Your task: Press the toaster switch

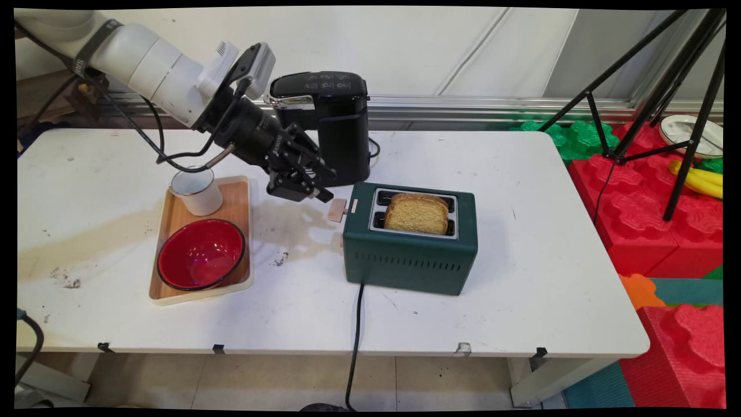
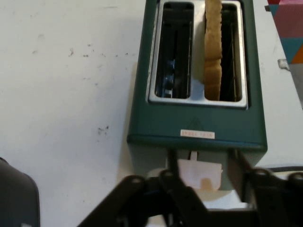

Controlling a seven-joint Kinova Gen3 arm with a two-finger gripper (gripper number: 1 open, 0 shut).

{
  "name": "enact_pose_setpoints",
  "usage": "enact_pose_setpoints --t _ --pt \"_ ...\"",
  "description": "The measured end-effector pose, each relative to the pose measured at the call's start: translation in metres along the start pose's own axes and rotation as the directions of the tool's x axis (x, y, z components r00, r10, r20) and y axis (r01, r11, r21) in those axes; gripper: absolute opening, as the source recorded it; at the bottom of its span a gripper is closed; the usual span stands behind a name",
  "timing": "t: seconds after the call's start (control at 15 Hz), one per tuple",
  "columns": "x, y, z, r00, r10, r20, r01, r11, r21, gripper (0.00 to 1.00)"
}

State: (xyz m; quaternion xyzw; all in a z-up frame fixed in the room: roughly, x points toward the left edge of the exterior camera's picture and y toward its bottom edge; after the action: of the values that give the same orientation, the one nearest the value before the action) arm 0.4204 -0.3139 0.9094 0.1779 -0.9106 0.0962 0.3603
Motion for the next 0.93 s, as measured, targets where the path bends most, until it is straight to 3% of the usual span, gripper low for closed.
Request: enact_pose_setpoints --t 0.93 --pt "-0.014 0.001 0.019 1.000 -0.023 0.017 0.023 1.000 0.001 0.00"
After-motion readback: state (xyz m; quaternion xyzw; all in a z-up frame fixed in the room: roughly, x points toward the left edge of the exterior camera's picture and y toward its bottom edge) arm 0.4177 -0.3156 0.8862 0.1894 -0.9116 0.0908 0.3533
